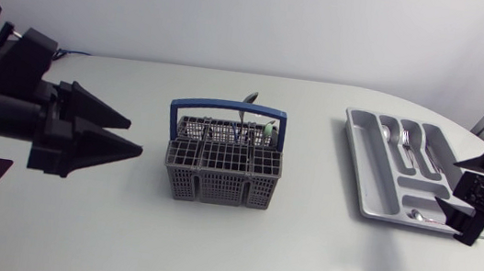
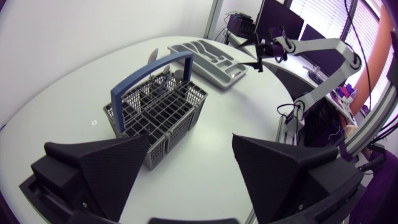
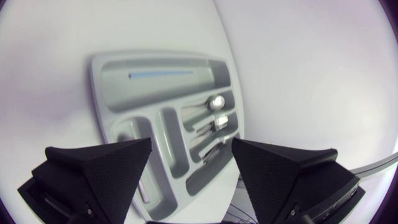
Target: Unload the cutlery basket into the drawer organizer.
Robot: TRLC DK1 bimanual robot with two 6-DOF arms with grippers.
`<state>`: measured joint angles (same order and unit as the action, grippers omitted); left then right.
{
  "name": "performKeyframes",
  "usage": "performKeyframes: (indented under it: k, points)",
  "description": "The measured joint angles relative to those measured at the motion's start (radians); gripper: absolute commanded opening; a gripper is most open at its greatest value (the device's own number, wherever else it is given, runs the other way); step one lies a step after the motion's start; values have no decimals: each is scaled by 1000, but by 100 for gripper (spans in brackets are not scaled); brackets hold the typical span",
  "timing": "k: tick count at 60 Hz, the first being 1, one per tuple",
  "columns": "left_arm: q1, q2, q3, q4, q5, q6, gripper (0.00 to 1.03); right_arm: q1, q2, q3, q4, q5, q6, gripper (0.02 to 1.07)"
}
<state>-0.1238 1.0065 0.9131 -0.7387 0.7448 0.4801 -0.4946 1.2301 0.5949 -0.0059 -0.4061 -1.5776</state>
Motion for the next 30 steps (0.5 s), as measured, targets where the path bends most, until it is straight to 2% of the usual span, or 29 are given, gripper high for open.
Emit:
performKeyframes:
  k: [6, 14, 24, 30]
  points:
    - [-24, -15, -68, 0, -44, 47, 98, 171, -81, 5, -76, 54, 150, 102]
    - [-80, -18, -150, 34, -119, 87, 98, 383, -81, 39, -117, 119, 368, 102]
    - [-128, -3, -213, 161, -192, 97, 97, 556, 29, 147, -124, 150, 629, 97]
    - [-146, 59, -233, 231, -209, 97, 91, 618, 136, 243, -126, 148, 773, 93]
